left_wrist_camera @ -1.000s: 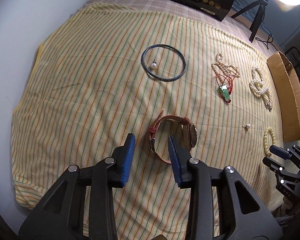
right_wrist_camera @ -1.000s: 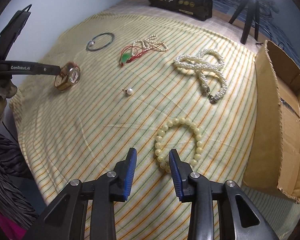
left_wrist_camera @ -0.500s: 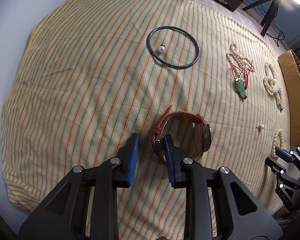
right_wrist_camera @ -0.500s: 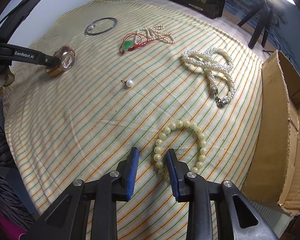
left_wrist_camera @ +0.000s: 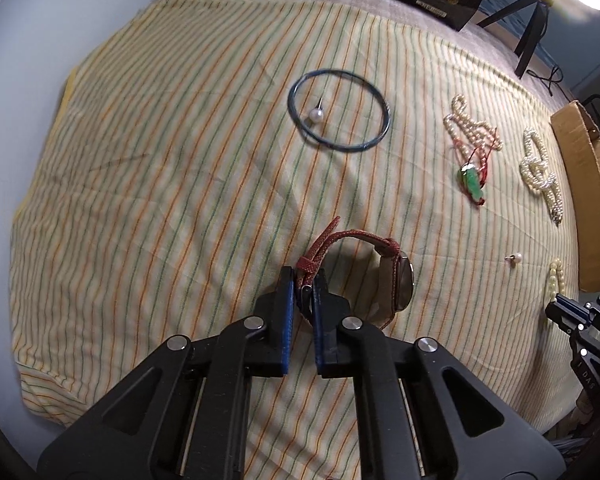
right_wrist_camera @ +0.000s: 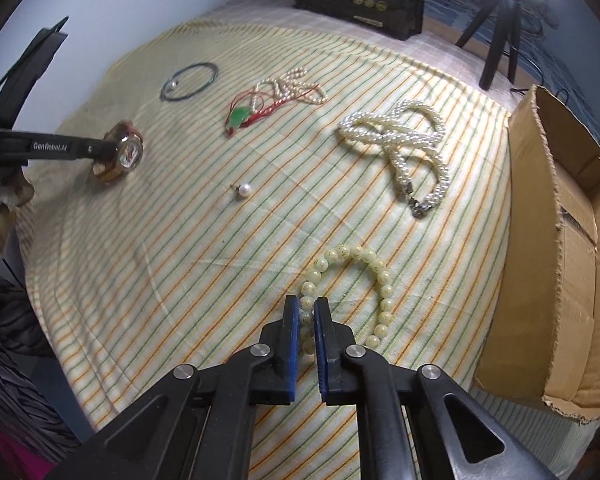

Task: Organize jewelry
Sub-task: 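Grasp the watch with the left tool while the right tool grasps the bead bracelet, then carry both items over the cardboard box and open both tools to drop them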

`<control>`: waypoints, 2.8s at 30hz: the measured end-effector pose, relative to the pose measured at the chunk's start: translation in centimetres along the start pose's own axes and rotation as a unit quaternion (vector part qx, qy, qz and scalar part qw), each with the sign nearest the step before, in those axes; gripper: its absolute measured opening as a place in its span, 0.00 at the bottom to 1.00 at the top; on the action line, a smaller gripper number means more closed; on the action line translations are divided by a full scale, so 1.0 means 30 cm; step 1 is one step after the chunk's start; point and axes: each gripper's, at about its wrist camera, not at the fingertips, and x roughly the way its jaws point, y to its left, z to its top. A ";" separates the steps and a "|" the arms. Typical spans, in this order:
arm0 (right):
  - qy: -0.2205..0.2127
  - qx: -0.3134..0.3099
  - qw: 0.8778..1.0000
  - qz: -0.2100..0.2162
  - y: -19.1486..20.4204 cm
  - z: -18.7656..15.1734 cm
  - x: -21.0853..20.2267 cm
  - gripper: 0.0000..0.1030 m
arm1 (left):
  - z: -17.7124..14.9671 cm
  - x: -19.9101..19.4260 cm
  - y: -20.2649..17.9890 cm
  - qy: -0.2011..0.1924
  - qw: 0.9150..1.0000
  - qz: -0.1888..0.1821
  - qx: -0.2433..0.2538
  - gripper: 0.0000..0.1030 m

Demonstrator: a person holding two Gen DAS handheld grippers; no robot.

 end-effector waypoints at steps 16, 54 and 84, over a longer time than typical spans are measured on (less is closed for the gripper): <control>-0.080 0.034 0.996 0.004 -0.016 -0.011 -0.211 0.05 | 0.029 -0.172 -0.115 -0.065 0.996 -0.058 0.019 0.06; -0.179 0.185 0.965 -0.055 -0.446 -0.130 -0.512 0.05 | 0.027 -0.260 -0.739 -0.117 0.973 -0.118 0.158 0.06; -0.161 0.240 0.955 -0.063 -0.601 -0.229 -0.483 0.05 | 0.050 -0.175 -1.111 -0.104 0.961 -0.158 0.203 0.06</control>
